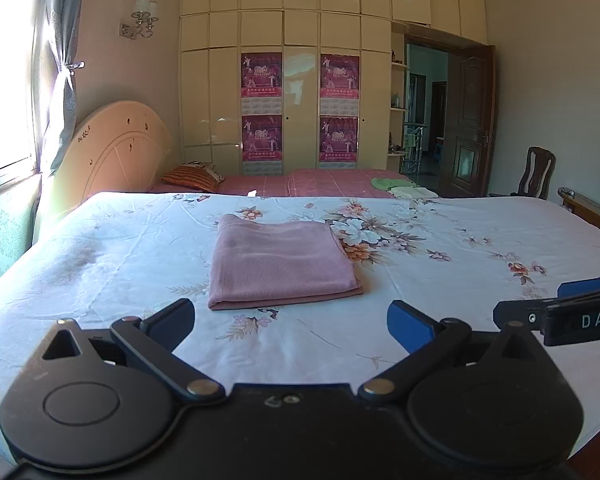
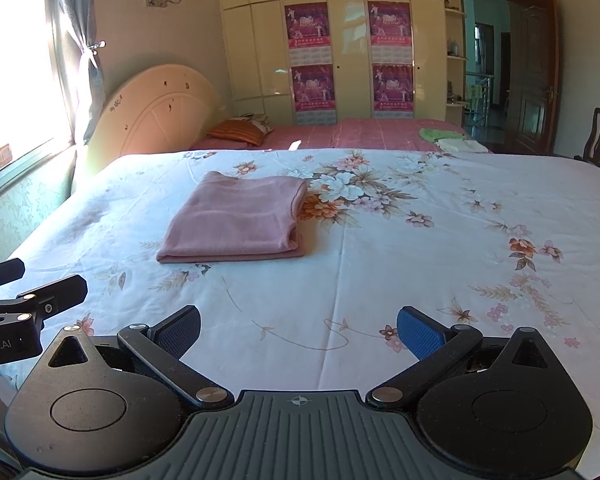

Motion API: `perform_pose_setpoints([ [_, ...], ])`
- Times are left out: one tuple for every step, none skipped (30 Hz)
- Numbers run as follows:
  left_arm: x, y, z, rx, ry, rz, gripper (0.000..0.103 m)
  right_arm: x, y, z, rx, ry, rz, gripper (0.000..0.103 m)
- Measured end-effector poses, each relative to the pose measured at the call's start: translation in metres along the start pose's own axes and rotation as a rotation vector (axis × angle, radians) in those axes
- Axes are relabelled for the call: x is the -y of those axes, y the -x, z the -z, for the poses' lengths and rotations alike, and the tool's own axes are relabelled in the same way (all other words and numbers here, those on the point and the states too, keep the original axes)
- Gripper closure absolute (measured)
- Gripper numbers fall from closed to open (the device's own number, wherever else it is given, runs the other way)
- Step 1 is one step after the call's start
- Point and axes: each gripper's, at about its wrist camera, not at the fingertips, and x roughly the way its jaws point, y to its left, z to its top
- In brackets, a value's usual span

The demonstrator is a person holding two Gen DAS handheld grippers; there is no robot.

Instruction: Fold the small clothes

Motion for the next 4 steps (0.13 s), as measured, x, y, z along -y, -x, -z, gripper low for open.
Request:
perform_pose_setpoints([
  [0.0005, 0.0000, -0.0004, -0.001, 0.000, 0.004, 0.001, 0.0000, -0.0002, -0.0003, 0.000, 0.002, 0.000, 0.000],
  [0.0008, -0.0004, -0.0008, -0.003, 0.001, 0.006, 0.001, 0.0013, 0.0002, -0.0003, 0.001, 0.003, -0.001, 0.000],
  [0.0025, 0.0000, -0.0008, -0.005, 0.001, 0.007, 0.001, 0.0017, -0.0001, -0.0006, 0.000, 0.004, -0.002, 0.000],
  [0.0032, -0.0005, -0.0012, -0.006, 0.001, 0.009, 0.001, 0.0020, -0.0005, -0.0010, -0.001, 0.004, -0.003, 0.000],
])
